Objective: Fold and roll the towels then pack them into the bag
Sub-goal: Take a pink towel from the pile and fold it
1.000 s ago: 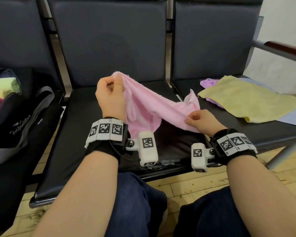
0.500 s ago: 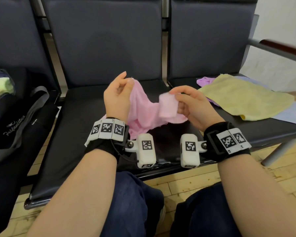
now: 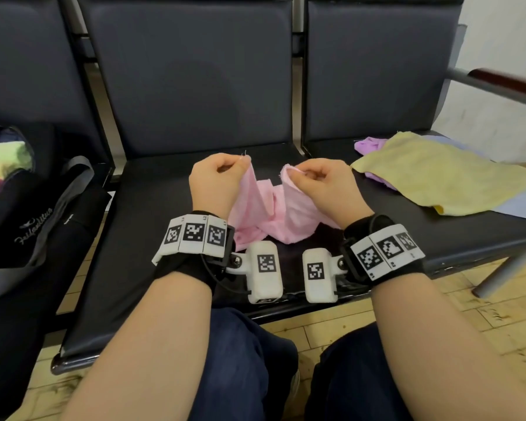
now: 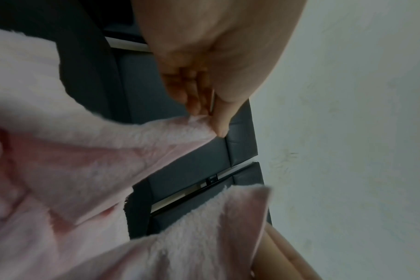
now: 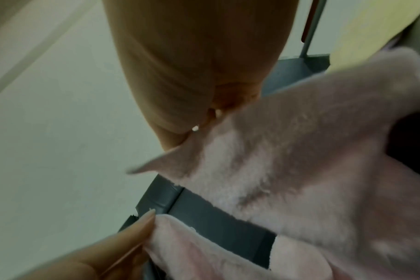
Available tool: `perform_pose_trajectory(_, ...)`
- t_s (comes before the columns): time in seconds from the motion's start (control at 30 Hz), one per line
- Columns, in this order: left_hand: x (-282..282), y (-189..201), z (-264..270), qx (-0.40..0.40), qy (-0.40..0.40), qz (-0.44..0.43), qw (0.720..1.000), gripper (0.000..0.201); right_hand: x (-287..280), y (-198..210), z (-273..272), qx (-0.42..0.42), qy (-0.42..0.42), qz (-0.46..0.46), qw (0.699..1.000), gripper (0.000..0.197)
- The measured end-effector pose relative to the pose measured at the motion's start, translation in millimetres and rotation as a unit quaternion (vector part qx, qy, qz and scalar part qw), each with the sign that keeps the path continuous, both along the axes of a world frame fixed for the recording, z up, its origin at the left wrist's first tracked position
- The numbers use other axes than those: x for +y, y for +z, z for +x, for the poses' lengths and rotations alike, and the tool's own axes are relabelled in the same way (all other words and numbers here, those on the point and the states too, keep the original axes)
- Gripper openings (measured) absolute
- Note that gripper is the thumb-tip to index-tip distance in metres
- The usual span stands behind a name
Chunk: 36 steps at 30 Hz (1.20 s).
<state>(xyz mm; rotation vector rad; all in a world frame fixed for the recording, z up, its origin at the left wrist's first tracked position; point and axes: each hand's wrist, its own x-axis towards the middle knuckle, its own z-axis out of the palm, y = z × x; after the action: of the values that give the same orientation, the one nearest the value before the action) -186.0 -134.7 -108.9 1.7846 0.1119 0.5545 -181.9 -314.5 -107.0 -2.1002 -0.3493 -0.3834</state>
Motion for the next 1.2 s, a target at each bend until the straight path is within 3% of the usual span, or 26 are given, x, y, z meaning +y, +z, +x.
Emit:
perform_pose_trajectory(0.07,-0.8,-0.3,-0.2,0.015,0.005,0.021,1.0,0.012,1.4,-1.8,3.0,-0.022,-0.027,-0.034,0.999,0.02)
perform_pose_trajectory(0.17,-2.3,2.1,0.9,0.031,-0.01,0.004,0.999,0.013,4.8,-1.1,3.4,-0.013,-0.012,0.025,1.0,0.026)
perform_pose_trajectory(0.57,-13.5,0.4,-5.8,0.053,-0.149,-0.149,0.976,0.01,5.0,6.4,-5.3,0.039,0.09,0.123,0.988,0.01)
perform_pose_trajectory(0.77,-19.3,7.1,-13.3,0.069,-0.214,-0.171,0.959,0.016,5.0,5.6,-3.9,0.045,0.085,0.187,0.978,0.008)
perform_pose_trajectory(1.03,-26.3,14.3,-20.3,0.087,-0.261,-0.208,0.938,0.017,10.5,1.4,-2.0,0.005,0.038,0.155,0.987,0.008)
perform_pose_trajectory(1.2,-24.5,12.7,-17.9,0.088,-0.261,-0.186,0.943,0.022,12.8,2.3,-3.6,0.004,0.032,0.142,0.989,0.016)
